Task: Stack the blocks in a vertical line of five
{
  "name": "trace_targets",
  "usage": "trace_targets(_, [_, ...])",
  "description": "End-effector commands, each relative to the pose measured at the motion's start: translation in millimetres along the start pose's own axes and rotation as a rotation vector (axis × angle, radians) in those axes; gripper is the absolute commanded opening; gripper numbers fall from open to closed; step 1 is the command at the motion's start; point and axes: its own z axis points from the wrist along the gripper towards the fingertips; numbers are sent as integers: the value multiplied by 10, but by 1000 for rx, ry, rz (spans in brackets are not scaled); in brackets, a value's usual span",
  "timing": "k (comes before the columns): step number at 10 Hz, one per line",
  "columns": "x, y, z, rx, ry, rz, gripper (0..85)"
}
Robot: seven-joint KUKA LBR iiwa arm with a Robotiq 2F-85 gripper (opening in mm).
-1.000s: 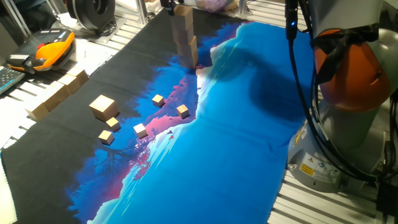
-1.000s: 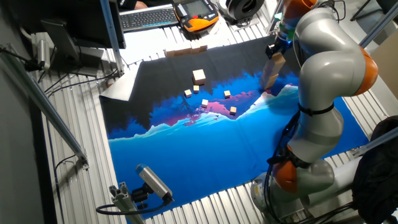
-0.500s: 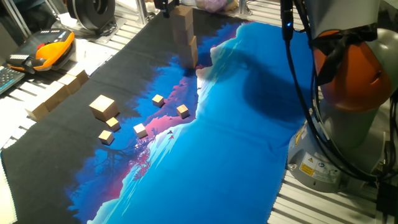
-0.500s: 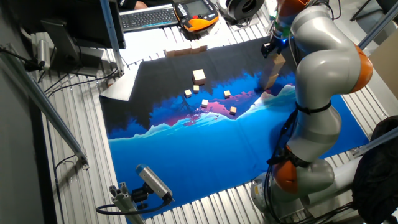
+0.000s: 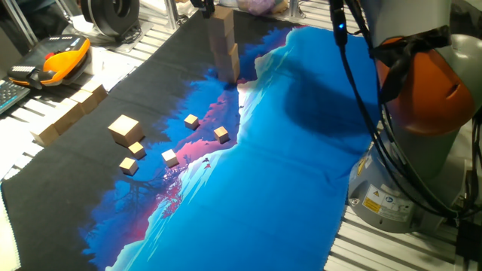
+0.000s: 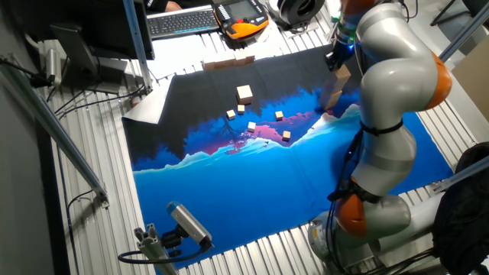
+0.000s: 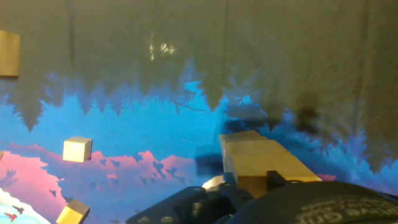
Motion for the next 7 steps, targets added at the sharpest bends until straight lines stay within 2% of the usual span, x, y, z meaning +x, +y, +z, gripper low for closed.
trace_targets(1, [-1, 3, 4, 0, 5, 6, 0])
trace_targets(5, [-1, 3, 4, -17, 3, -4, 0])
trace_targets(7, [-1, 3, 4, -14, 2, -28, 0])
